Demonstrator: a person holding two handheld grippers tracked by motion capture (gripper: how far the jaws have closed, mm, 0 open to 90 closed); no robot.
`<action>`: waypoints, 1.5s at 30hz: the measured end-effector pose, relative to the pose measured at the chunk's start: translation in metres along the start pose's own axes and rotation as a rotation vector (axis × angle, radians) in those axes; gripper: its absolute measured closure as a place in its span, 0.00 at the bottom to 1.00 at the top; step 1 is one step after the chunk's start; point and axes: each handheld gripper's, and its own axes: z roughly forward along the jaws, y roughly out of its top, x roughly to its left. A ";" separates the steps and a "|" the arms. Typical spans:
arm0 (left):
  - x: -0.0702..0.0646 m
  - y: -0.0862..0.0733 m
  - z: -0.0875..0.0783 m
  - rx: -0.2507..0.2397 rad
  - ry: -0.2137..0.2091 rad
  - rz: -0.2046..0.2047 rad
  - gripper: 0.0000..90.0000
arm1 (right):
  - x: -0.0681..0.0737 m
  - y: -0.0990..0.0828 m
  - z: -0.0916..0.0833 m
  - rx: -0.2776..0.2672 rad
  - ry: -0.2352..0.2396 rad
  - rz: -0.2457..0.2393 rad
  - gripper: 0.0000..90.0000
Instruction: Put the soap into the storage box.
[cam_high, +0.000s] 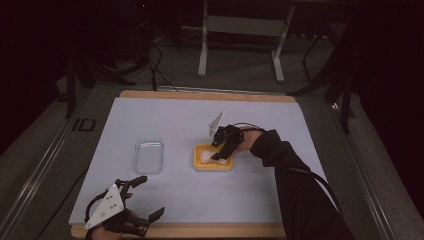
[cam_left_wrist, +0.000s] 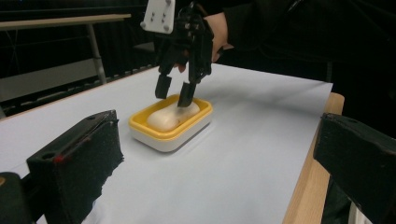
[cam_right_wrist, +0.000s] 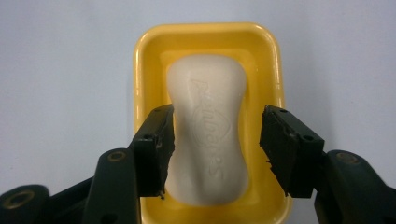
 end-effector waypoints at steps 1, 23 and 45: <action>0.000 0.000 0.000 0.000 0.000 0.000 0.01 | 0.000 0.000 0.000 0.000 0.000 0.000 0.50; -0.001 0.000 0.001 0.010 -0.004 0.003 0.01 | 0.005 -0.006 -0.038 -0.025 -0.134 0.165 0.20; -0.001 0.000 0.001 0.013 -0.001 0.002 0.01 | 0.037 -0.042 -0.050 -0.163 -0.316 0.428 0.15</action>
